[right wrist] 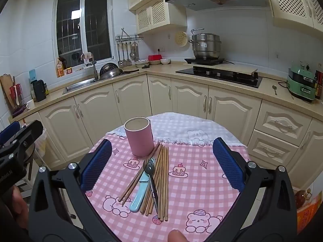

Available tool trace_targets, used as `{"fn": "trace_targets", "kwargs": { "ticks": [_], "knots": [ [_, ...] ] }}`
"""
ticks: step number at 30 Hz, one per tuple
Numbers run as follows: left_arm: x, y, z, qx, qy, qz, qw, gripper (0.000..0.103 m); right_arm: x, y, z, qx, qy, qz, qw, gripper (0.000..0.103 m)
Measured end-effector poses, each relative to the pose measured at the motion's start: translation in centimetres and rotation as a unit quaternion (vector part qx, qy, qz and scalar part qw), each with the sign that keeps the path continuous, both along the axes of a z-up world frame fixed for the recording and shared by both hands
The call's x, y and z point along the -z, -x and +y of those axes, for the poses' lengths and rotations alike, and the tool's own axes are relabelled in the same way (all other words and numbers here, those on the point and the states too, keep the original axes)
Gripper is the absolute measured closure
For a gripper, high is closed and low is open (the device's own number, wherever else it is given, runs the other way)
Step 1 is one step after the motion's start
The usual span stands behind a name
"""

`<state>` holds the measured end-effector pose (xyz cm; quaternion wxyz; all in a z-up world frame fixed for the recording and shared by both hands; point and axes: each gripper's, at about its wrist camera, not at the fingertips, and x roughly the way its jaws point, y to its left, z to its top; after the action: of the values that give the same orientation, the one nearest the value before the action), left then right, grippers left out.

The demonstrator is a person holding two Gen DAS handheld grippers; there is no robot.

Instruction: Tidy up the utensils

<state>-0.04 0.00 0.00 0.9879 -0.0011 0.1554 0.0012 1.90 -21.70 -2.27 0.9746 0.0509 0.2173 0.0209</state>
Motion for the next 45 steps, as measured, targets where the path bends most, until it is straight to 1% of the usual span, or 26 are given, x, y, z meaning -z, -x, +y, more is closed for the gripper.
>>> {"fn": "trace_targets", "kwargs": {
  "ticks": [4,5,6,12,13,17,23,31,39,43,45],
  "knots": [
    [0.0,0.1,0.1,-0.001,0.003,-0.001,1.0000,0.004,0.0,0.0,0.0,-0.003,0.001,0.000,1.000,0.005],
    [-0.4,0.0,0.7,0.000,0.004,-0.002,1.0000,0.004,0.0,-0.1,0.0,-0.004,0.001,0.000,1.000,0.005],
    [-0.6,0.0,0.6,0.000,0.003,-0.003,1.0000,0.004,-0.5,-0.2,-0.1,0.001,0.002,-0.004,1.000,0.005],
    [-2.0,0.4,0.1,0.002,-0.004,-0.007,1.0000,0.004,-1.1,0.0,-0.4,-0.001,0.000,-0.006,1.000,0.005],
    [-1.3,0.3,-0.1,0.003,-0.008,-0.009,0.9999,0.004,-1.2,-0.1,-0.5,-0.001,-0.001,-0.005,1.000,0.005],
    [-1.2,0.4,-0.2,0.003,-0.008,-0.011,0.9999,0.004,-1.2,-0.3,-0.1,-0.002,0.005,-0.006,1.000,0.005],
    [-1.1,-0.1,-0.2,0.007,-0.007,-0.002,0.9999,0.004,-1.7,-0.8,-0.2,-0.008,0.007,-0.003,1.000,0.005],
    [-0.8,-2.1,-0.2,0.007,-0.002,0.013,0.9999,0.004,-1.9,-2.2,0.1,-0.014,0.017,0.012,1.000,0.005],
    [-1.1,-3.4,-0.1,0.004,0.000,0.023,0.9997,0.004,-2.3,-3.2,0.1,-0.022,0.020,0.021,0.999,0.005],
    [-1.0,-4.5,-0.5,0.006,-0.015,0.036,0.9992,0.004,-2.0,-4.7,-0.2,-0.028,0.017,0.043,0.999,0.005],
    [-0.3,-5.7,-0.5,0.009,-0.021,0.056,0.9982,0.004,-1.6,-5.7,-0.5,-0.026,0.014,0.060,0.998,0.005]
  ]
}}
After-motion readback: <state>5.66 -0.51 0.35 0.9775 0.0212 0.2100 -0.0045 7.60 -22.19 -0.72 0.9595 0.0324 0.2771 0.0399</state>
